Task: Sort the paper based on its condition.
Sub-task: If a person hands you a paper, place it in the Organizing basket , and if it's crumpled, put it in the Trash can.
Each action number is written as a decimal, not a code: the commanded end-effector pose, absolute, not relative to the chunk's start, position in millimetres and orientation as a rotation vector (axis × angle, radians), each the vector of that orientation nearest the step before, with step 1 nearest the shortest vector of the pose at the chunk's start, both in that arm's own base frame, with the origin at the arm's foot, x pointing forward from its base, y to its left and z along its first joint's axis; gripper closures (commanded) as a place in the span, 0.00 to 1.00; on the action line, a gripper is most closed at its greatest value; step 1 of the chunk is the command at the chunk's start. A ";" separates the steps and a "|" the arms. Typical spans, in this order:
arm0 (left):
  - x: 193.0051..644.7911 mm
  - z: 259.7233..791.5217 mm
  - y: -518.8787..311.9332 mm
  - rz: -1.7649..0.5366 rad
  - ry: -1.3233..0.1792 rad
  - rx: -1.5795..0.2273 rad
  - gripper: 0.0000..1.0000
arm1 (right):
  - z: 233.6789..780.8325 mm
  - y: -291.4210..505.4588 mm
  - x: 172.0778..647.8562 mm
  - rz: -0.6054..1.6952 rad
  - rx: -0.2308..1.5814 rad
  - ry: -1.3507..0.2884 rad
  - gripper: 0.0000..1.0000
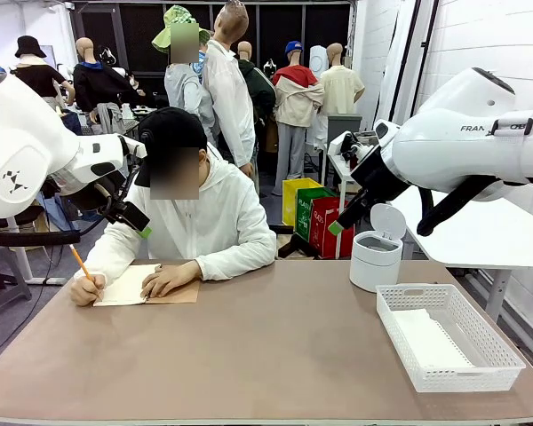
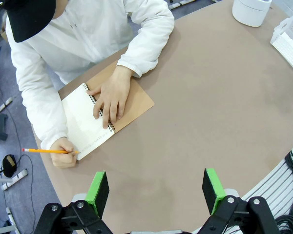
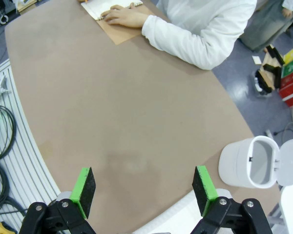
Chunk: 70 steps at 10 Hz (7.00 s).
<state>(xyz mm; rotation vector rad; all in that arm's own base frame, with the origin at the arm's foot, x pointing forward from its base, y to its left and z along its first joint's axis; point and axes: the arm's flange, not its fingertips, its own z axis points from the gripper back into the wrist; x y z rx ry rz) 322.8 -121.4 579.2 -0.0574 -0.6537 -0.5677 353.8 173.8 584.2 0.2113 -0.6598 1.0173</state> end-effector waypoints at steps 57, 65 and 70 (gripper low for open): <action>323.2 578.9 -120.5 -0.565 -0.657 -0.063 0.00 | 583.3 173.6 354.4 1.016 0.206 -0.663 0.00; 323.2 578.9 -120.5 -0.565 -0.657 -0.063 0.00 | 583.3 173.6 354.4 1.016 0.206 -0.663 0.00; 323.2 578.9 -120.5 -0.565 -0.657 -0.063 0.00 | 583.3 173.6 354.4 1.016 0.206 -0.663 0.00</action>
